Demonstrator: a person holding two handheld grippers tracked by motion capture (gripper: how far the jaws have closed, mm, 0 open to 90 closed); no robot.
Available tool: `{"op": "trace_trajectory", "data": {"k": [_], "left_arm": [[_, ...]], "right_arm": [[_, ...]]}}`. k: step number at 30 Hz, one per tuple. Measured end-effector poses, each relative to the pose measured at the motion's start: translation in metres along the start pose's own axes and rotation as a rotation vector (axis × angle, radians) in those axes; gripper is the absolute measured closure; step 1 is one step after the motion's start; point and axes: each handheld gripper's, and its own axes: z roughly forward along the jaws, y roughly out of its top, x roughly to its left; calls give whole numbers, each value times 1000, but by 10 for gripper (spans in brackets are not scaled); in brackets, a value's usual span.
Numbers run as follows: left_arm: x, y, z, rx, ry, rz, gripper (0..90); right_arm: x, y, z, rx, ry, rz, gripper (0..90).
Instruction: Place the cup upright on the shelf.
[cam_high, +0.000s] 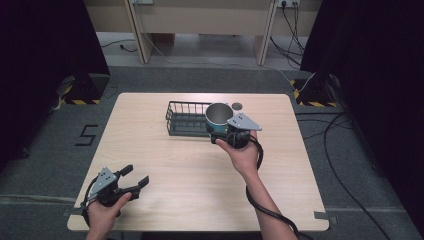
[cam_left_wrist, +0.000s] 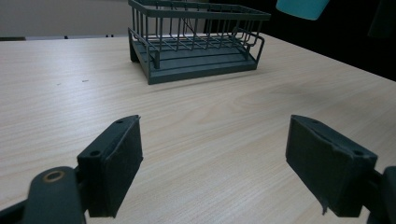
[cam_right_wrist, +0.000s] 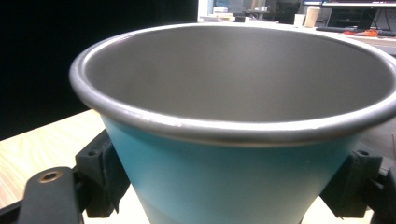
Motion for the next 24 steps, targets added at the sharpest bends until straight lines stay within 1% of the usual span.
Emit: {"op": "trace_trajectory", "data": {"k": [14, 24], "left_arm": [[0, 0, 0, 0, 0, 1, 182], [0, 0, 0, 0, -1, 1, 182]], "right_arm": [[-4, 6, 7, -8, -13, 5, 182], [-6, 8, 13, -5, -19, 14, 182]]}}
